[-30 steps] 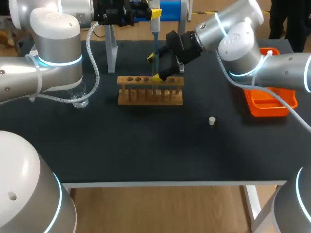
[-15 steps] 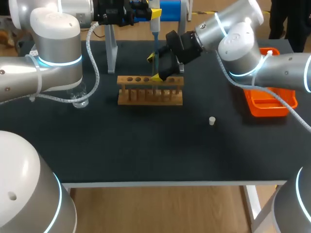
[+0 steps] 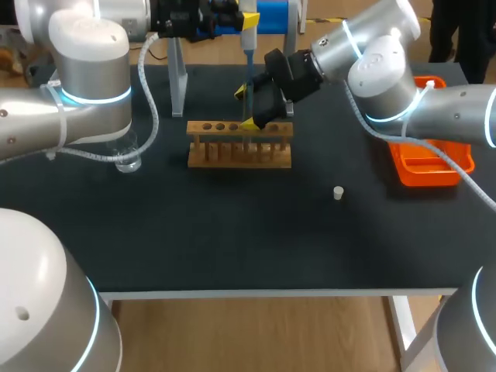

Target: Invert the test tube, pick up the pipette, mount the tip to pipette, aspirate from beaker and dispense into the tube, eject the tip, return the pipette, and cap with the stopper.

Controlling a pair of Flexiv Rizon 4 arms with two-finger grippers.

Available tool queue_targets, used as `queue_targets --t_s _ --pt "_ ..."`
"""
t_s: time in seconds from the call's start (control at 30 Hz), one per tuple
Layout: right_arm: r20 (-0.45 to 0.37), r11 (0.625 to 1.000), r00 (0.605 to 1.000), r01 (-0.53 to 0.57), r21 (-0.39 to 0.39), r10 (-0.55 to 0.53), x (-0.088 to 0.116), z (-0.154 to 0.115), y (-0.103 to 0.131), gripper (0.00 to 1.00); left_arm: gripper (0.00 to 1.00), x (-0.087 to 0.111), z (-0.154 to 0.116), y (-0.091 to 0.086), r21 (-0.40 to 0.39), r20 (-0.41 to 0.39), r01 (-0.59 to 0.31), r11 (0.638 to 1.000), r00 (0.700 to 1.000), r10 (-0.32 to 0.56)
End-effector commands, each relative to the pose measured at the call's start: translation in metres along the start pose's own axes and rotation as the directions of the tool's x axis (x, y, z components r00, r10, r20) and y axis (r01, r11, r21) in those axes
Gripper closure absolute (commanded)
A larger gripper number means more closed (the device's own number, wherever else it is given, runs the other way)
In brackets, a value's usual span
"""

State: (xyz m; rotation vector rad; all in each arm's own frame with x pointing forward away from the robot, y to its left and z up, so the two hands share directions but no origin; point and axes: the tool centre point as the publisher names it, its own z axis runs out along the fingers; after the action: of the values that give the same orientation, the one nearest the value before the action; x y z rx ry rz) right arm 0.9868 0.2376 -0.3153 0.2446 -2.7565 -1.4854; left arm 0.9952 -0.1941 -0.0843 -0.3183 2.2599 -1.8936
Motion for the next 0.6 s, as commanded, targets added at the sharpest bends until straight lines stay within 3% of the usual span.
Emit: queue_targets --t_s 0.03,0.6 --pt "0.0 1.0 1.0 -0.001 0.002 0.001 -0.0003 0.0001 0.0001 0.0 1.0 0.0015 0.001 -0.0066 -0.019 0.003 0.0 1.0 1.0 0.0" --pt "0.0 1.0 1.0 -0.001 0.002 0.001 -0.0003 0.0001 0.0001 0.0 1.0 0.0047 0.0025 -0.0147 -0.041 0.01 -0.005 0.999 1.0 0.005"
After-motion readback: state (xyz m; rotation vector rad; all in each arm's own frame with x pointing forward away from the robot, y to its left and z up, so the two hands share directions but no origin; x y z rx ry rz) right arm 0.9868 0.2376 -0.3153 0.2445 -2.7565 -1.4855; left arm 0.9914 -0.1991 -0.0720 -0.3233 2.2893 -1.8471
